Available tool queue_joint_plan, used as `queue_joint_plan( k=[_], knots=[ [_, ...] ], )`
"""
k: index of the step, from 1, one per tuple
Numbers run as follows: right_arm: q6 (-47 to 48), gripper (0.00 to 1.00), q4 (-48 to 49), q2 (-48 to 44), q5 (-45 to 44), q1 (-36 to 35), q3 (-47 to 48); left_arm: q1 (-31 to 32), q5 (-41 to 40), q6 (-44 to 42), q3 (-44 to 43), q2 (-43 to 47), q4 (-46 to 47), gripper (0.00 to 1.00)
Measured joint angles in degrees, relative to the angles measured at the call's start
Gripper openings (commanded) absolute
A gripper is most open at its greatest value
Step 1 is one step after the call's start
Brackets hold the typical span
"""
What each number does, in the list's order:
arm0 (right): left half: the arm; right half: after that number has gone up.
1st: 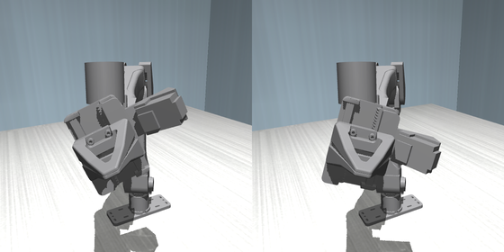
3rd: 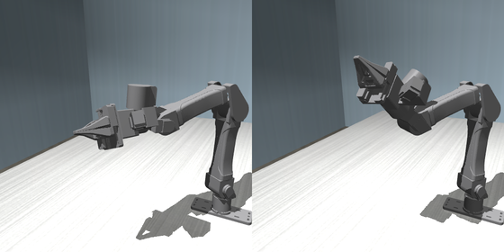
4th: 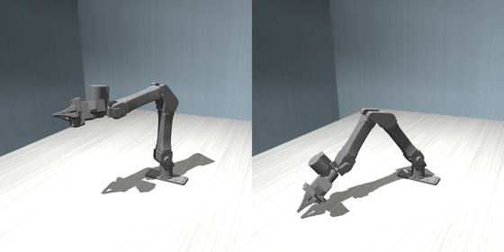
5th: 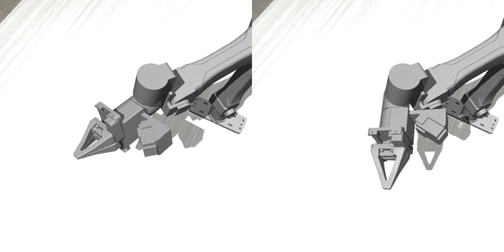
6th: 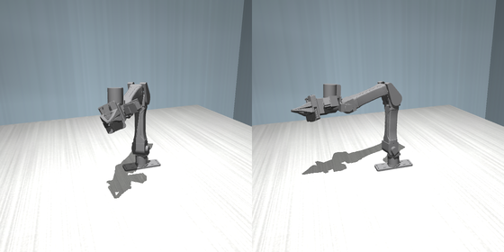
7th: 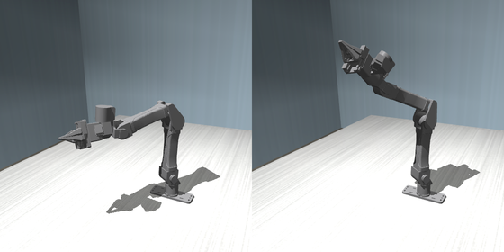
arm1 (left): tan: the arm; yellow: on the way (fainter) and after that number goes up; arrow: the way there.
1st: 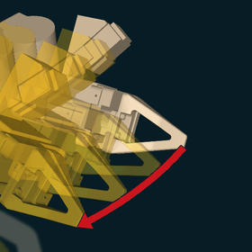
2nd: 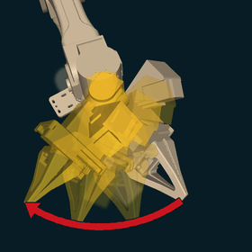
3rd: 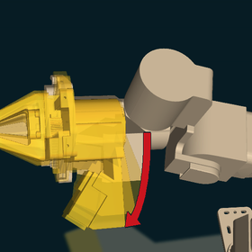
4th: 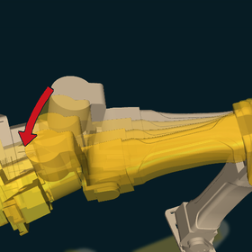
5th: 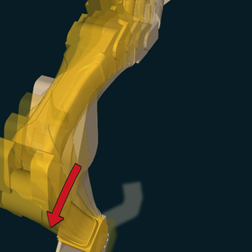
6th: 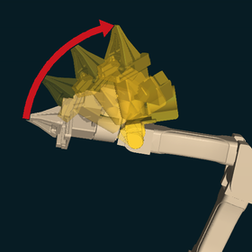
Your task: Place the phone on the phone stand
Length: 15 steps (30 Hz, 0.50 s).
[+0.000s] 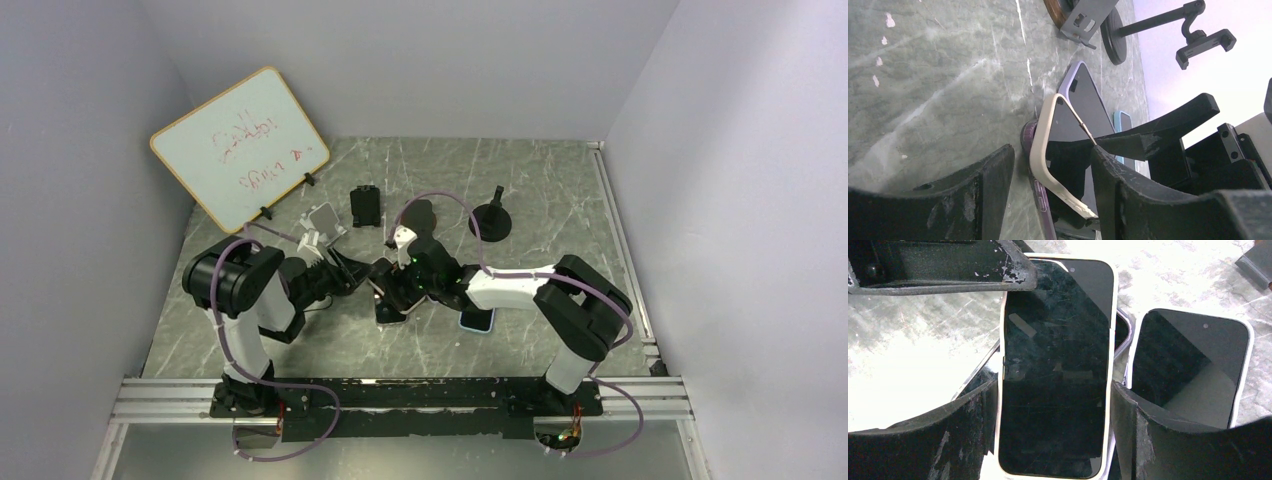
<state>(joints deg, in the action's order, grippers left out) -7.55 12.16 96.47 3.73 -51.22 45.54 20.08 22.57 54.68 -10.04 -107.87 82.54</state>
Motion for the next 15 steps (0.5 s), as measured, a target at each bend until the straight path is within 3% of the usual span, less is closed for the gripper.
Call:
queue_joint_plan(
  k=[9,15],
  knots=[
    [0.1,0.63,0.0,0.0,0.7,0.0,0.0,0.0,1.0,1.7,-0.7,-2.6,-0.1,0.36],
    [1.6,0.63,-0.3,0.0,0.9,0.0,0.0,0.0,2.1,3.8,-1.4,-3.1,-0.1,0.07]
  ],
)
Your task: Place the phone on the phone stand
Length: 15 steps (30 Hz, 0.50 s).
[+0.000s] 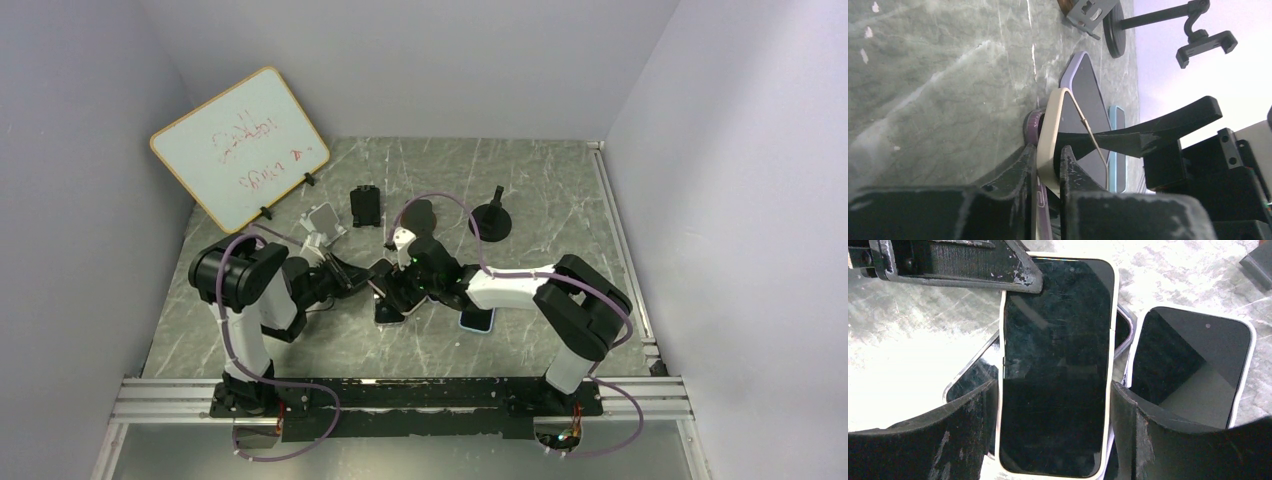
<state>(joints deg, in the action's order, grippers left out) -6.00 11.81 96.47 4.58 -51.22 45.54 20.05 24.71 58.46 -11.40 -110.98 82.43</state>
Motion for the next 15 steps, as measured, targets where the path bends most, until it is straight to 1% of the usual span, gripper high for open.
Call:
queue_joint_plan(
  k=[2,3,7,9,15],
  knots=[
    [0.0,0.65,-0.2,0.0,0.1,0.0,0.0,0.0,0.3,0.9,-0.2,0.5,0.0,0.05],
    [0.0,0.68,-0.3,0.0,0.1,0.0,0.0,0.0,0.4,1.2,-0.2,0.8,-0.1,0.05],
    [-0.1,0.86,-0.3,0.0,0.2,0.1,0.0,0.0,0.8,1.3,-0.3,2.8,-0.5,0.05],
    [-0.1,0.99,0.0,0.0,0.3,0.1,0.0,0.0,1.1,1.1,-0.4,4.5,-0.8,0.05],
    [0.5,1.00,2.9,-2.2,0.2,0.0,0.1,0.0,3.2,-1.1,-1.4,11.5,-1.0,0.05]
  ],
)
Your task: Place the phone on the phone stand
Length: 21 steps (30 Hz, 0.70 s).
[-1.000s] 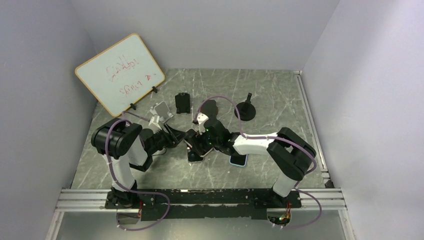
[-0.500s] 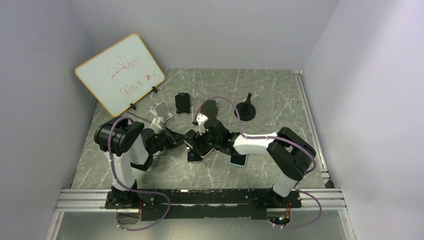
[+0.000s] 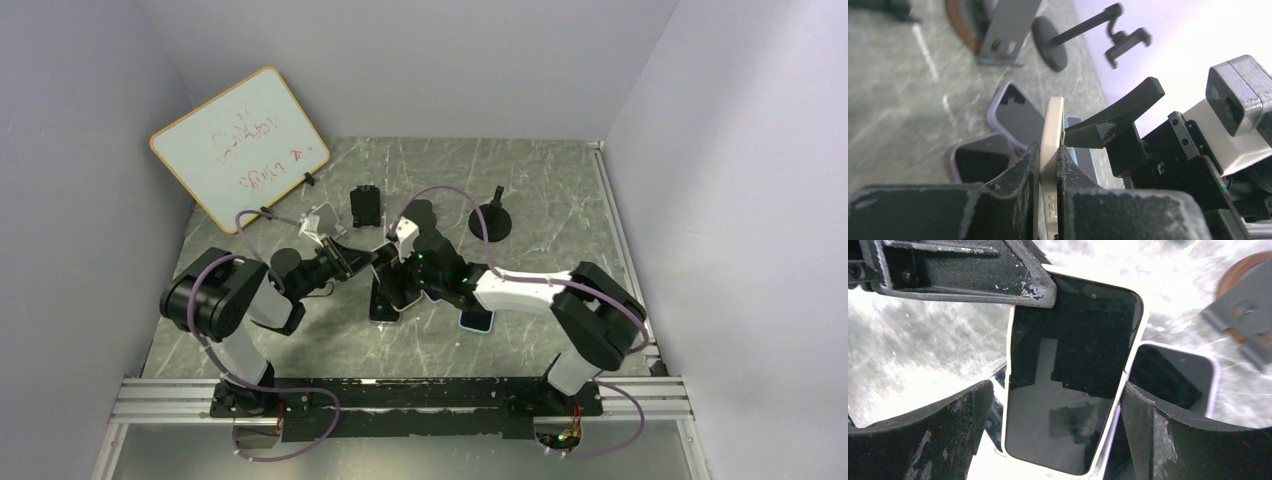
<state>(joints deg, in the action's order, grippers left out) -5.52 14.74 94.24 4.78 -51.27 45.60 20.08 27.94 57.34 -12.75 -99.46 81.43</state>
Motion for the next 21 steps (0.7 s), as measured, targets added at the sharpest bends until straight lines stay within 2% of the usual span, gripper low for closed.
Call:
queue_joint_plan(
  k=[3,7,13,17,21],
  knots=[
    [0.2,1.00,1.5,-5.5,-1.8,0.3,-1.6,0.0,1.5,-2.1,-1.2,4.1,-0.3,0.05],
    [0.0,1.00,4.3,-16.9,-3.9,2.3,-6.0,0.0,2.4,-9.2,-3.4,16.2,-6.2,0.05],
    [-0.1,1.00,5.1,-27.6,-6.1,5.6,-7.4,-0.7,0.0,-24.3,-12.9,34.7,-30.4,0.05],
    [-1.5,1.00,5.2,-29.3,-7.0,5.6,-7.6,-3.1,-4.5,-31.8,-16.8,41.0,-44.6,0.05],
    [-3.3,1.00,6.1,-29.5,-6.9,5.6,-8.9,-7.7,-6.3,-38.1,-17.6,44.2,-53.7,0.05]
  ],
)
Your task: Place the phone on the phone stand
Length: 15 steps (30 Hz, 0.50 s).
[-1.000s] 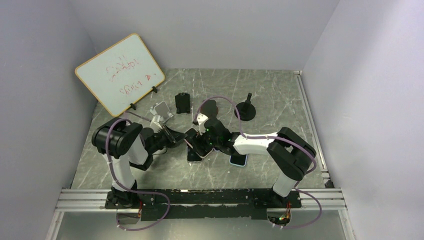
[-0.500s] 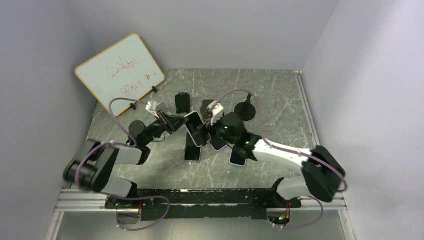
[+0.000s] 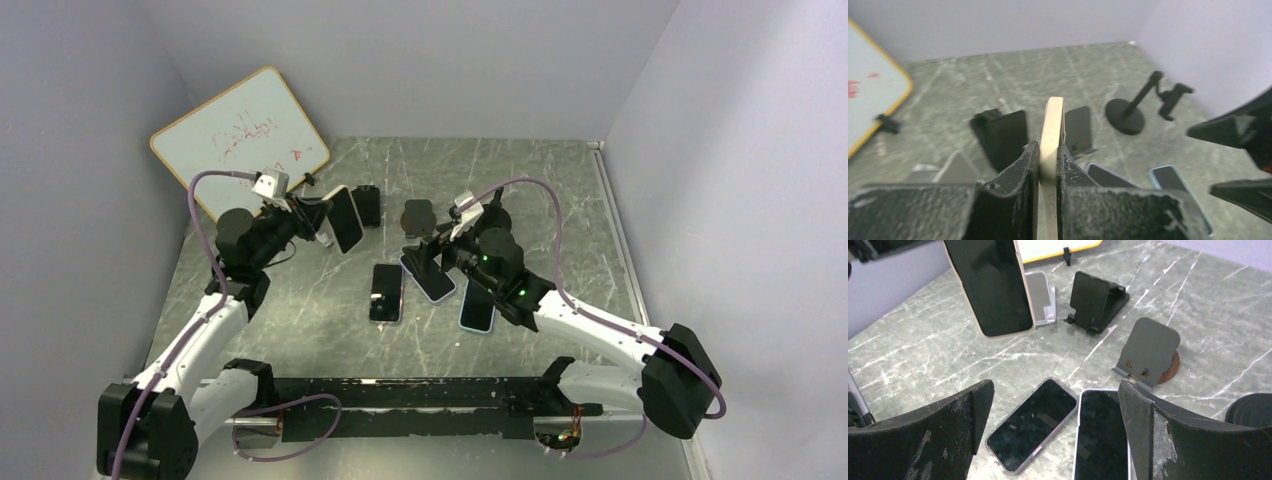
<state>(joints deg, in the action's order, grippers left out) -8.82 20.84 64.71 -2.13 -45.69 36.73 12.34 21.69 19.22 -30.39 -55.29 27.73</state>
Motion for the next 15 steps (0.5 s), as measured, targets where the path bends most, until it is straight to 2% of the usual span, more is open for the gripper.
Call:
queue_joint_plan(
  k=[5,15],
  knots=[
    [-0.4,1.00,0.7,0.0,0.8,0.0,-1.7,-6.8,3.8,-10.1,-6.3,-2.6,-9.5,0.05],
    [-0.2,1.00,1.5,-0.3,3.7,0.0,-1.7,-12.5,15.2,-16.3,-5.9,-8.5,-7.2,0.05]
  ],
)
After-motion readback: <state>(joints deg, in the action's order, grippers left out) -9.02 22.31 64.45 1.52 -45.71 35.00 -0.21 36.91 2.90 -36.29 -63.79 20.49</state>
